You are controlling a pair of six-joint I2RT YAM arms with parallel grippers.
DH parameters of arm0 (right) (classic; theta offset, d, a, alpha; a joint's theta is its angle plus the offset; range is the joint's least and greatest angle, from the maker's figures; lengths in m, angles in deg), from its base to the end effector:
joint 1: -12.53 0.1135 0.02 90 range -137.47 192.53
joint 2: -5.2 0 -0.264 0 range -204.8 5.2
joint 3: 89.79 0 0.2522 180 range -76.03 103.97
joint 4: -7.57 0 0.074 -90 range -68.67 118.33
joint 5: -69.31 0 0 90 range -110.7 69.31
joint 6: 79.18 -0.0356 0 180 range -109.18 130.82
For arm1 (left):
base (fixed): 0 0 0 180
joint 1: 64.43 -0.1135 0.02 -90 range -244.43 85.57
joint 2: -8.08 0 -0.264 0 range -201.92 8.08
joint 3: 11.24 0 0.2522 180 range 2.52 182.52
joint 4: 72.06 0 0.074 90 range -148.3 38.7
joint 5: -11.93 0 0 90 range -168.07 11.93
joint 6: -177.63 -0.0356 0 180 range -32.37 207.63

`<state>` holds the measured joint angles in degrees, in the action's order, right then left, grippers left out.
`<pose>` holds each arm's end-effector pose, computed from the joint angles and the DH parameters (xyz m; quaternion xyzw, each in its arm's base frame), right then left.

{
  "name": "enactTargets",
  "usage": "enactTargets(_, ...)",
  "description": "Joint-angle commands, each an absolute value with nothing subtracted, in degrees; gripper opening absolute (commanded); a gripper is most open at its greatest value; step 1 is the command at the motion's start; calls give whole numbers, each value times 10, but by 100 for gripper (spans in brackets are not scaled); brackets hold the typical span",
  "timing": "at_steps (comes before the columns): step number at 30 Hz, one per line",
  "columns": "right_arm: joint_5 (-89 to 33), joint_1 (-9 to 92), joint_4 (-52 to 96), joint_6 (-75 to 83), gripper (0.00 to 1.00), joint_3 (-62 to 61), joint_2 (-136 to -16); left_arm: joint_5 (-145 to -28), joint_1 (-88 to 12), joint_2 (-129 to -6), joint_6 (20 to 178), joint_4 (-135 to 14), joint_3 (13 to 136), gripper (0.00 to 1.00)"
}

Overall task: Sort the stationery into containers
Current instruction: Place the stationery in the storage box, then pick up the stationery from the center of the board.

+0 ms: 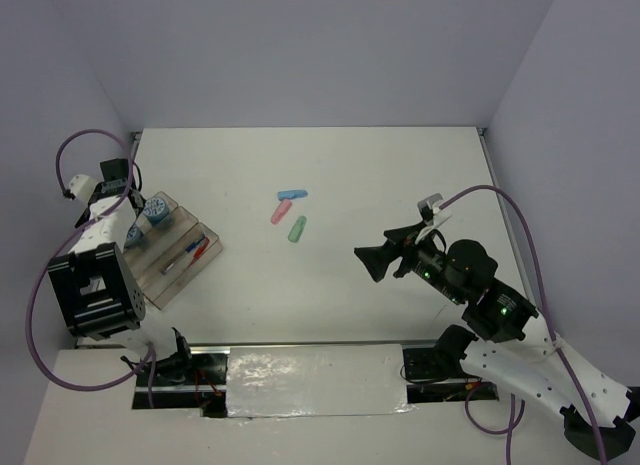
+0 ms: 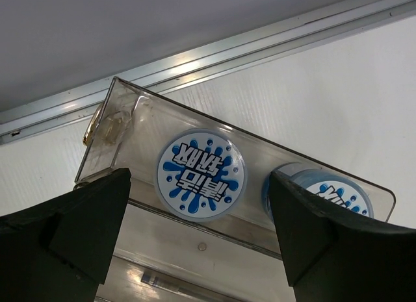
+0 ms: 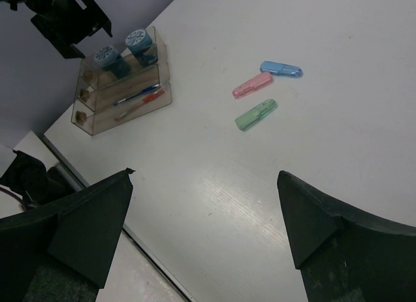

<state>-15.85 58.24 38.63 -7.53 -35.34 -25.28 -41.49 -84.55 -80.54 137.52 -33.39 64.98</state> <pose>0.0940 0.0921 0.3364 -0.1499 0.7342 0.3240 0.5775 0.2973 0.1315 0.2435 -0.5992 0.6733 0.2047 0.3818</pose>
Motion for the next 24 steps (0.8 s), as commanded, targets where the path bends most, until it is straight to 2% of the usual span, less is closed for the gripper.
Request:
enactTargets(1,-168,581,359,-76,100,-352,-251,-403,-848,-787,1386,-326,664,99)
enactTargets(6,-158,581,357,-80,100,-356,-246,-474,-817,-730,1326,-357,675,99)
enactTargets(7,-153,581,356,-86,100,-356,-242,-539,-802,-716,1282,-408,665,99)
enactTargets(9,-124,581,357,-97,100,-358,-239,-603,-739,-683,1252,-454,654,99)
enactTargets(10,-111,581,358,-103,100,-359,-236,-688,-716,-679,1232,-486,643,99)
enactTargets(13,-59,581,373,-137,100,-358,-225,-776,-591,-712,1175,-528,676,99)
enactTargets(16,-25,581,411,-155,100,-338,-234,-749,-450,-781,1123,-471,736,99)
enactTargets(17,-18,581,431,-155,100,-326,-245,-706,-392,-818,1121,-448,746,99)
enactTargets(20,-13,581,459,-150,100,-313,-261,-668,-327,-891,1113,-437,774,99)
enactTargets(24,-32,581,457,-140,100,-323,-243,-670,-309,-965,1109,-441,802,99)
